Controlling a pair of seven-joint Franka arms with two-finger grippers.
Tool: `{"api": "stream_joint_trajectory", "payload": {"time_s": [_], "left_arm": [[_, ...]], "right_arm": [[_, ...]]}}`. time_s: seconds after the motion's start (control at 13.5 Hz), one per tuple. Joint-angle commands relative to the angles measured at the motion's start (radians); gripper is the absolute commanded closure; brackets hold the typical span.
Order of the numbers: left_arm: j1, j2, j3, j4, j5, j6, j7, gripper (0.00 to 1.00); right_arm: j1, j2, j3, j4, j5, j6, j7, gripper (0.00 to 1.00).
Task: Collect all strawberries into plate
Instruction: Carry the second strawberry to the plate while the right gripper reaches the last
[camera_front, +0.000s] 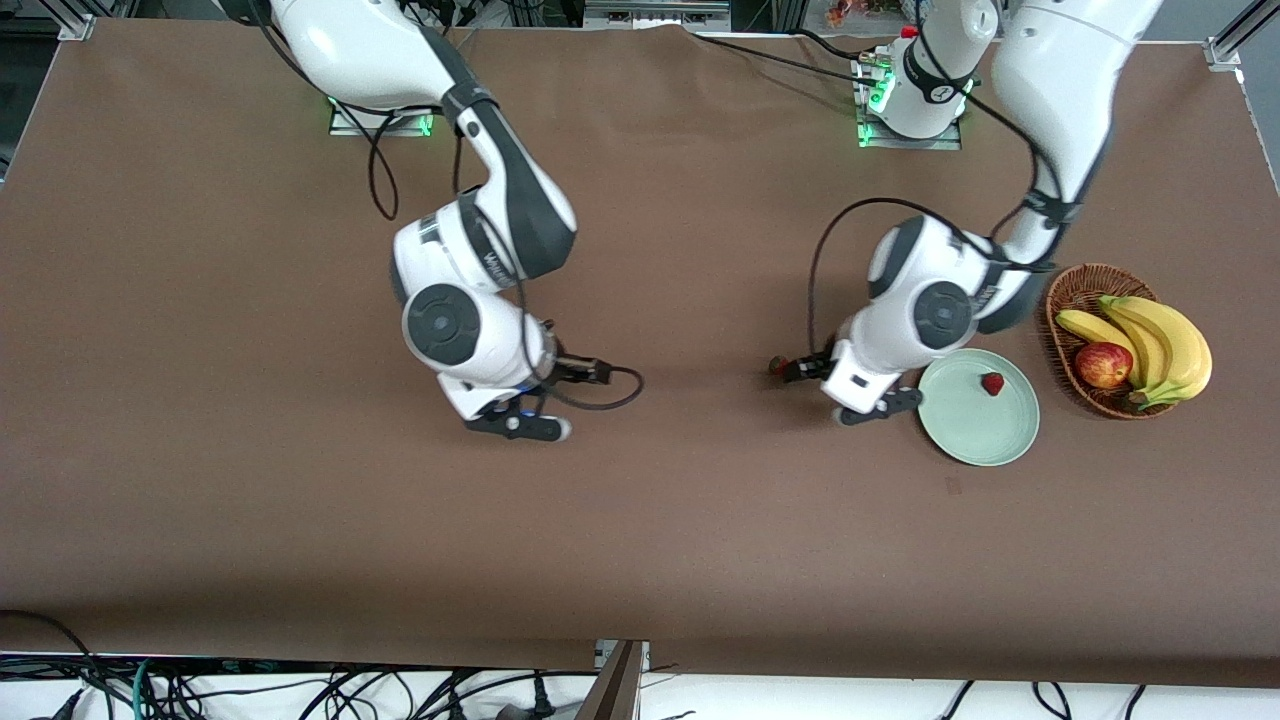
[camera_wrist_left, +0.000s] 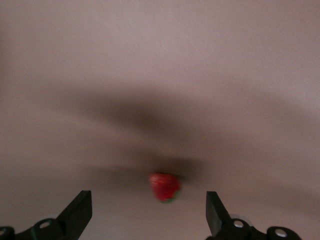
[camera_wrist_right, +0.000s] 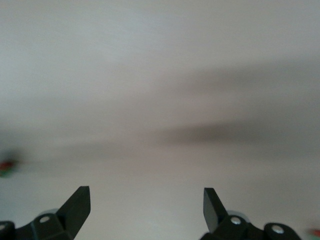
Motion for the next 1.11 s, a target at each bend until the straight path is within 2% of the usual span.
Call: {"api": "stream_joint_trajectory", "payload": {"time_s": [0.0,0.3,0.45,0.52,0.59,0.74,0.89,1.04], "left_arm": [[-0.041,0.038,0.011,-0.017,0.113,0.083,-0.232,0.00],[-0.053,0.054,0.013,-0.088,0.219,0.221,-0.433,0.00],[-0.052,0.051,0.011,-0.113,0.219,0.229,-0.467,0.02],[-0.049,0.048,0.011,-0.122,0.219,0.229,-0.469,0.11],[-0.050,0.048,0.010,-0.120,0.219,0.229,-0.469,0.27],[-0.055,0.049,0.010,-0.120,0.219,0.229,-0.469,0.67],[-0.055,0.048,0.010,-0.117,0.219,0.229,-0.467,0.88],[-0.044,0.037,0.010,-0.116,0.221,0.219,-0.450,1.00]], "right_arm": [[0.008,-0.029,-0.110,-0.059,0.003,-0.133,-0.204,0.00],[0.010,-0.047,-0.239,-0.208,0.002,-0.188,-0.432,0.00],[0.010,-0.066,-0.256,-0.300,0.005,-0.169,-0.475,0.00],[0.013,-0.081,-0.258,-0.350,0.003,-0.146,-0.475,0.00],[0.025,-0.104,-0.258,-0.413,0.003,-0.108,-0.475,0.00],[0.053,-0.154,-0.256,-0.555,0.003,-0.006,-0.475,0.00],[0.093,-0.211,-0.255,-0.707,0.005,0.095,-0.475,0.00],[0.131,-0.250,-0.252,-0.836,0.006,0.207,-0.462,0.00]]}}
